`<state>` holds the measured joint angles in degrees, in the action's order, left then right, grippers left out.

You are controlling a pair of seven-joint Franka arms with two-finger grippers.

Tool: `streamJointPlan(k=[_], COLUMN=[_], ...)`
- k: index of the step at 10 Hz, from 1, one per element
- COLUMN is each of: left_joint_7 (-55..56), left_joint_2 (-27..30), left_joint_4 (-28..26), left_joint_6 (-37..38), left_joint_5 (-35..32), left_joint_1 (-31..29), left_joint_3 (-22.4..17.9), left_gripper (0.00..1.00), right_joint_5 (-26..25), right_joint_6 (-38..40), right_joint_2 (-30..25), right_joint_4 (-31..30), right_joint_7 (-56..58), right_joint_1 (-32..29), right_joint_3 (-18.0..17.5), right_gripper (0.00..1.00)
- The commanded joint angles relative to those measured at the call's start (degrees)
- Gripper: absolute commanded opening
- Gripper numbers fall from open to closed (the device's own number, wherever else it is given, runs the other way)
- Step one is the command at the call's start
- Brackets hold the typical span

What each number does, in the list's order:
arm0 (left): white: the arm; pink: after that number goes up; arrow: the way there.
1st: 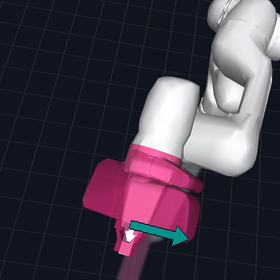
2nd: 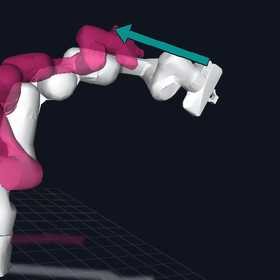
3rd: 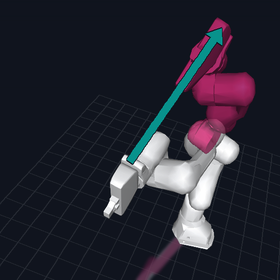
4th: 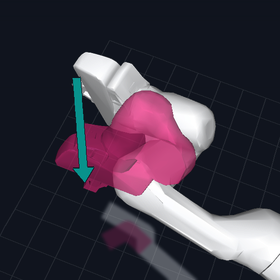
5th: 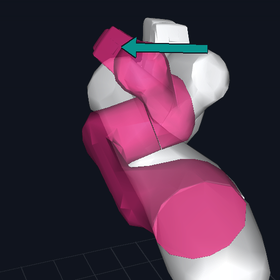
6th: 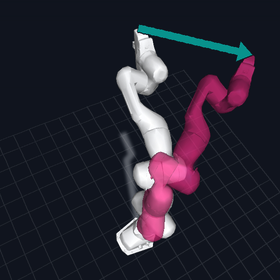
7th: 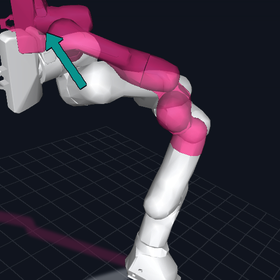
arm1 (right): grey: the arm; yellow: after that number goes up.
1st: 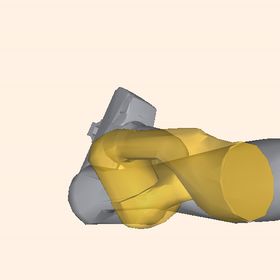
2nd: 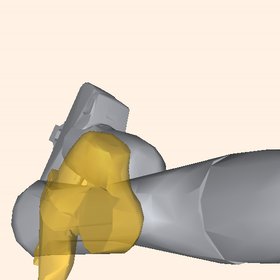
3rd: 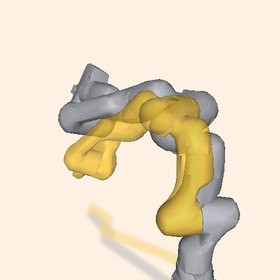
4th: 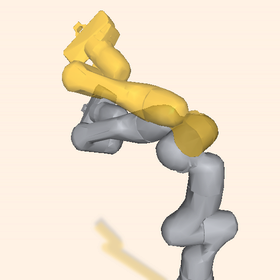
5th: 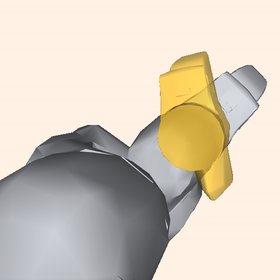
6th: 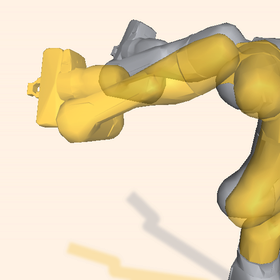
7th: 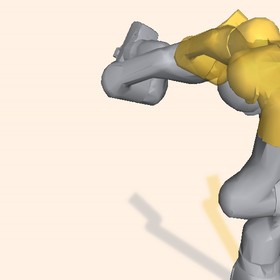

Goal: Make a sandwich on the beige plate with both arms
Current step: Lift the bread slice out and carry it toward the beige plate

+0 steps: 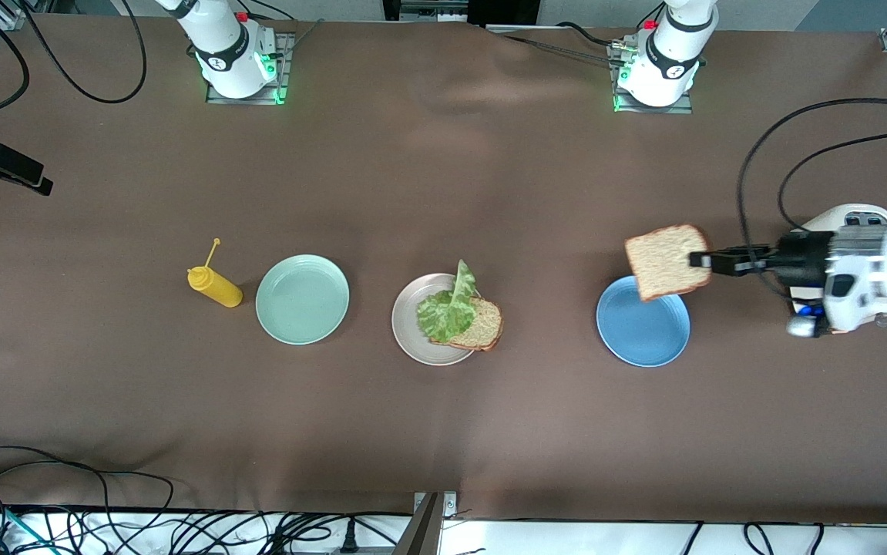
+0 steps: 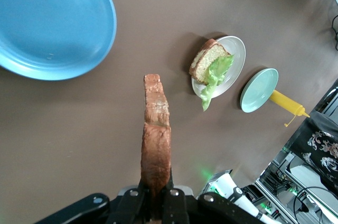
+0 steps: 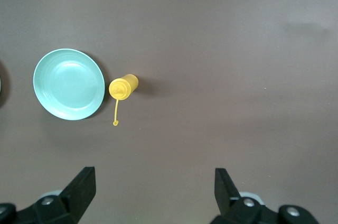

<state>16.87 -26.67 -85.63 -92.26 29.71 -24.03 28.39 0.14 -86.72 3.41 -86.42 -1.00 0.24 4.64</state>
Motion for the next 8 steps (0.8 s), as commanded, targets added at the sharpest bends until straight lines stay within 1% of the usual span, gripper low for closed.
streamJointPlan(k=[1, 2, 4, 6, 8], left_joint_7=[4.72, 6.66, 6.33, 3.63, -5.58], left_joint_2=[-1.70, -2.06, -4.25, -6.81, -7.95], left_joint_4=[0.20, -0.49, -0.68, -0.15, -0.24], left_joint_6=[-4.05, -7.55, -13.97, -16.72, -16.73], left_joint_5=[3.06, 3.07, 2.98, 2.89, 3.68], left_joint_1=[5.37, 8.09, 14.33, 16.90, 16.91], left_joint_3=[-0.44, -0.44, -0.44, -0.36, -0.35], left_gripper=[0.00, 0.00, 0.00, 0.00, 0.00], right_joint_5=[0.66, 0.66, 0.74, 0.66, 0.74], right_joint_6=[-0.03, -0.03, 0.06, -0.03, 0.06], right_joint_2=[-0.51, -0.51, -0.51, -0.51, -0.51], right_joint_4=[0.02, 0.02, 0.02, 0.02, 0.02], right_joint_7=[-0.59, -0.59, -0.59, -0.59, -0.59], right_joint_1=[-0.33, -0.33, -0.33, -0.33, -0.33], right_joint_3=[-0.07, -0.07, 0.02, -0.07, 0.02], right_gripper=[1.00, 1.00, 1.00, 1.00, 1.00])
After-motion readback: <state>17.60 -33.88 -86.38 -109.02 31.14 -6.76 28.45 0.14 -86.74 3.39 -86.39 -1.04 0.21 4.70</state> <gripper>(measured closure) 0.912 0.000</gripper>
